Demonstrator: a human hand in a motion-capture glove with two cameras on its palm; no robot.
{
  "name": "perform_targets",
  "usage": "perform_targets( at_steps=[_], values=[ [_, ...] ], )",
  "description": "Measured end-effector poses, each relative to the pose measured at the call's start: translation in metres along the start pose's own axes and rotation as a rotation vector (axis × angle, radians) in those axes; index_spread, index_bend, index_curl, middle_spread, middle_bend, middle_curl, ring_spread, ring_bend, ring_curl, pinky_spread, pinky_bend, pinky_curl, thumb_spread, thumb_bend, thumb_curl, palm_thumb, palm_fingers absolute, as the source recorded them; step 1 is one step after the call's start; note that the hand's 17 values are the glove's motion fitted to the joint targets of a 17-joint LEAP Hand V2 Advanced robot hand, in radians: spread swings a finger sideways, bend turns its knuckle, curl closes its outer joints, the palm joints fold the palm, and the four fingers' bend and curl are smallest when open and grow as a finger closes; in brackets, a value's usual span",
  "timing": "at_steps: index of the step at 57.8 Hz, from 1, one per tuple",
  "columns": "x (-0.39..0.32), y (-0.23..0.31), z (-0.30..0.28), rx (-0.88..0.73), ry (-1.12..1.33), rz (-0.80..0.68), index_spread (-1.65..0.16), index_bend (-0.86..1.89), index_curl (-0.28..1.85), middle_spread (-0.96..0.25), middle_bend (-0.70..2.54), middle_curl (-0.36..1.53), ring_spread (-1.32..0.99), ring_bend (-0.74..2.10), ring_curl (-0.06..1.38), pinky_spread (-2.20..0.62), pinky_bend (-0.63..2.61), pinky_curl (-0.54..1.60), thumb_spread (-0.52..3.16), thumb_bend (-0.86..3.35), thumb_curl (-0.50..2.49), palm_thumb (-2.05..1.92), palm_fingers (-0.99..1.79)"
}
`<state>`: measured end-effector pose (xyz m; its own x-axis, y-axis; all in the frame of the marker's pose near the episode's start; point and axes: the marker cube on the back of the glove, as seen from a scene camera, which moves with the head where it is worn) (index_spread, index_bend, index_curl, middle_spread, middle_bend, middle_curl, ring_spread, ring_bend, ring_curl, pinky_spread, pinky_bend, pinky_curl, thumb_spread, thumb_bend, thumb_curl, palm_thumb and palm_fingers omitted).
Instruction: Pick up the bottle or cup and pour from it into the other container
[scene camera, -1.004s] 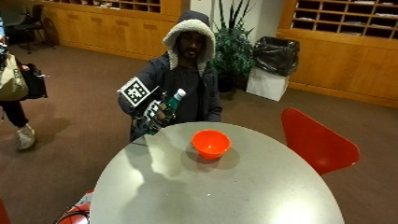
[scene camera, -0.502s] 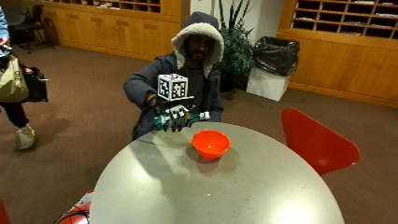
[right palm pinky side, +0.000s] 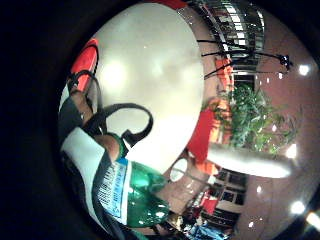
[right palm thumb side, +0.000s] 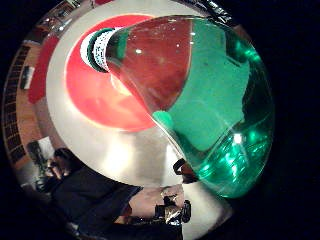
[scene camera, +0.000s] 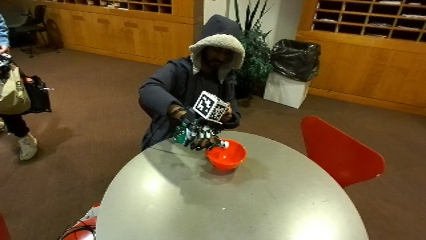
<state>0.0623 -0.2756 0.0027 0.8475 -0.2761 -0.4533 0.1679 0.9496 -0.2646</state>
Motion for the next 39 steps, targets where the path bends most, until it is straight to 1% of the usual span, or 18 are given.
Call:
perform_targets(
  at_steps=[6,29,39],
  values=[
    [-0.006,-0.001,0.002,-0.006,0.017,0.0,-0.27,0.1,0.25,-0.21,0.37,0.51,-0.19,0.68,0.44,-0.09,0.51,0.38,0.37,-0.04,0.69,0.94,1.16],
    [0.006,0.004,-0.004,0.007,-0.03,0.006,-0.27,0.1,0.25,-0.21,0.38,0.51,-0.19,0.68,0.44,-0.09,0.51,0.38,0.37,-0.04,0.69,0.94,1.16],
    [0.005,0.009,-0.004,0.043,-0.039,0.012,-0.27,0.1,0.26,-0.21,0.38,0.51,-0.19,0.68,0.44,-0.09,0.51,0.38,0.37,-0.04,0.69,0.94,1.16]
  ],
)
